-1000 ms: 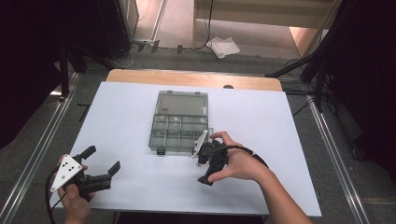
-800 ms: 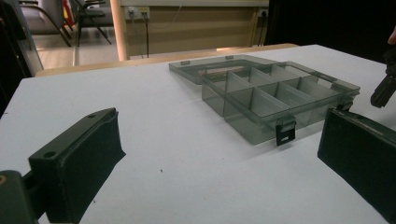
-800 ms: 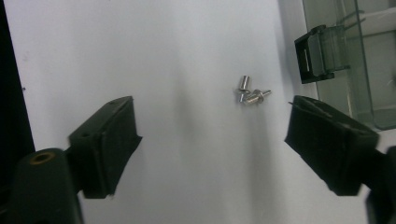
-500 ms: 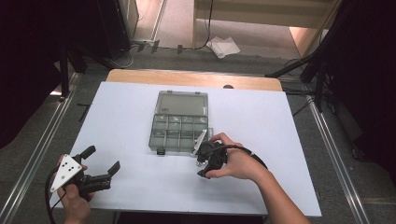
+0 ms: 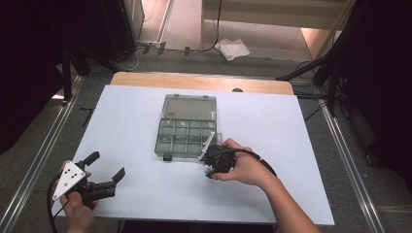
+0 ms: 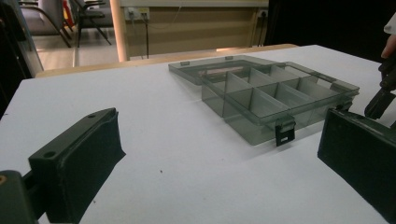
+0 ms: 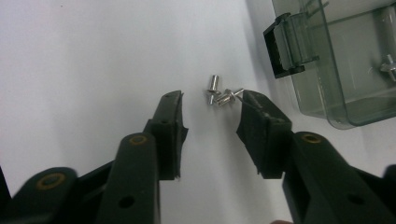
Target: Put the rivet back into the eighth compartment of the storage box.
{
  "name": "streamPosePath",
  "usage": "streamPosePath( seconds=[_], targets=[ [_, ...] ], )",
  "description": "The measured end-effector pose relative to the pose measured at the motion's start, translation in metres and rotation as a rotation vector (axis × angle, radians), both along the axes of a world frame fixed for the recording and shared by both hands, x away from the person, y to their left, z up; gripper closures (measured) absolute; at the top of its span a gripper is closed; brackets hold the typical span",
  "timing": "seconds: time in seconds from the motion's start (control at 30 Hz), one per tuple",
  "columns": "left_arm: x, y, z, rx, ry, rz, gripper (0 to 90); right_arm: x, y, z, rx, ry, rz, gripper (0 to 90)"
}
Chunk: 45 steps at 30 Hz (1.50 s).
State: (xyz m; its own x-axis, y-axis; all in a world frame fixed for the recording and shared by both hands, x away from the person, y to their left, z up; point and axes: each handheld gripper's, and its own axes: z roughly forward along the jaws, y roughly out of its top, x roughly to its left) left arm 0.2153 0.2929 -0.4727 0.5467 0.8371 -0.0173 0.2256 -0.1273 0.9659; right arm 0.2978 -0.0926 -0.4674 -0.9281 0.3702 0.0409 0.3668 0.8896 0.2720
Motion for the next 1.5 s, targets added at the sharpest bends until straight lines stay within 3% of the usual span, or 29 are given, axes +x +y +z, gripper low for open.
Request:
streamPosePath(
  seconds=[0.53,0.8,0.9,1.07,1.2,1.37,1.5],
  targets=[
    [0.0,0.0,0.0,0.001,-0.001,-0.001,0.0,0.011,-0.001,-0.003,0.011,0.043,-0.042,75.0],
    [0.0,0.0,0.0,-0.002,0.0,-0.001,0.0,0.015,-0.008,-0.005,-0.021,0.037,-0.068,81.7],
    [0.0,0.0,0.0,-0.001,0.0,-0.002,0.0,0.015,-0.009,-0.003,-0.021,0.029,-0.077,80.2],
    [0.0,-0.001,0.0,0.001,0.001,-0.005,0.0,0.014,-0.005,0.003,0.038,0.052,-0.084,78.4],
    [0.0,-0.001,0.0,0.004,0.003,-0.005,0.0,0.014,0.003,0.001,0.033,0.068,-0.077,79.4],
    [0.001,0.0,-0.001,-0.003,-0.001,-0.002,0.0,0.017,0.005,-0.003,0.04,0.075,-0.109,80.1],
    [0.001,0.001,-0.001,-0.002,-0.001,-0.003,0.0,0.018,0.004,-0.006,0.011,0.065,-0.106,80.6]
  ],
)
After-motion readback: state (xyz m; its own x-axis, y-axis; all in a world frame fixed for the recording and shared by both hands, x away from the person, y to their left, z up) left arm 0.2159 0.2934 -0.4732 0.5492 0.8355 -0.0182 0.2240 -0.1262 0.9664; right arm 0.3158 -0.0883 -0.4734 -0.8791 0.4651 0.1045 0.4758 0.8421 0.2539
